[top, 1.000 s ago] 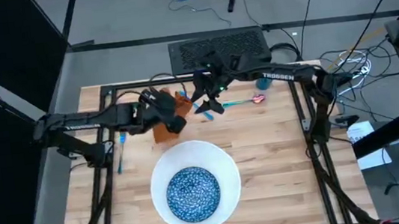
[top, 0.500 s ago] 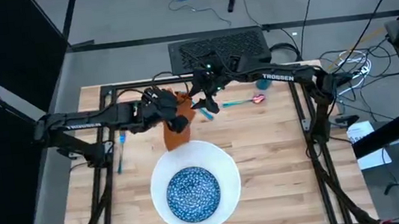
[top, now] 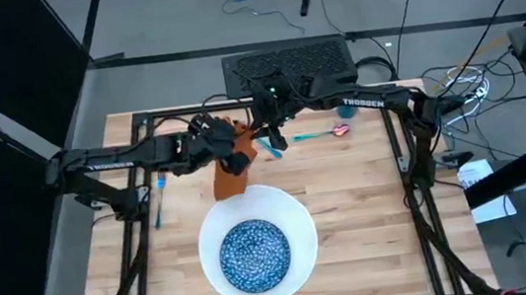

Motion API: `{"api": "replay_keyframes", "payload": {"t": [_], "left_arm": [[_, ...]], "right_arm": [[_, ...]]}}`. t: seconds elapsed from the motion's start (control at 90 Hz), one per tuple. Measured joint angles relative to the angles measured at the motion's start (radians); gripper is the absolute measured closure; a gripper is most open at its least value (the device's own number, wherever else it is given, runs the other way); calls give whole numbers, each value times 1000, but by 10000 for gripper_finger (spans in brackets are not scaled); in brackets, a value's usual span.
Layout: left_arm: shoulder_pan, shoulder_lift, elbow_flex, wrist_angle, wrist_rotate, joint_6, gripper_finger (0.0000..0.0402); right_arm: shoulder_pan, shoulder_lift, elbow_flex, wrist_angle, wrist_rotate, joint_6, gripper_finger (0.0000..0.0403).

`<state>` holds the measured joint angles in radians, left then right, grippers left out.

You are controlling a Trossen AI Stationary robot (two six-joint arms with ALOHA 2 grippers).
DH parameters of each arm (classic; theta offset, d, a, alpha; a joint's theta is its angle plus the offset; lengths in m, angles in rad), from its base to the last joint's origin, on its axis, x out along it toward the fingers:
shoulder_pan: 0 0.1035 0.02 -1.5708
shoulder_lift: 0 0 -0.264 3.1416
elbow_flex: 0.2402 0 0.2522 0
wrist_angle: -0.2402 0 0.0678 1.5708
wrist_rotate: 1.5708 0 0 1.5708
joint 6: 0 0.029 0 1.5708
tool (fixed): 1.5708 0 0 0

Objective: Set table place
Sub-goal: Fold the orange table napkin

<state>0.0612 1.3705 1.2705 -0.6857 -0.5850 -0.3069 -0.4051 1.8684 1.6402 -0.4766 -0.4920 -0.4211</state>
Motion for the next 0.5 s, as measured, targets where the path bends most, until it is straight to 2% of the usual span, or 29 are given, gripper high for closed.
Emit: {"api": "replay_keyframes", "payload": {"t": [0.111, 0.356, 0.5], "left_arm": [[0, 0, 0, 0, 0, 1, 401], [0, 1, 0, -25, 2, 12, 401], [14, 3, 0, -126, -31, 16, 401]], "right_arm": [[1, 0, 0, 4, 0, -9, 400], [-4, -3, 1, -56, 14, -17, 402], [-10, -16, 3, -148, 26, -23, 402]]}}
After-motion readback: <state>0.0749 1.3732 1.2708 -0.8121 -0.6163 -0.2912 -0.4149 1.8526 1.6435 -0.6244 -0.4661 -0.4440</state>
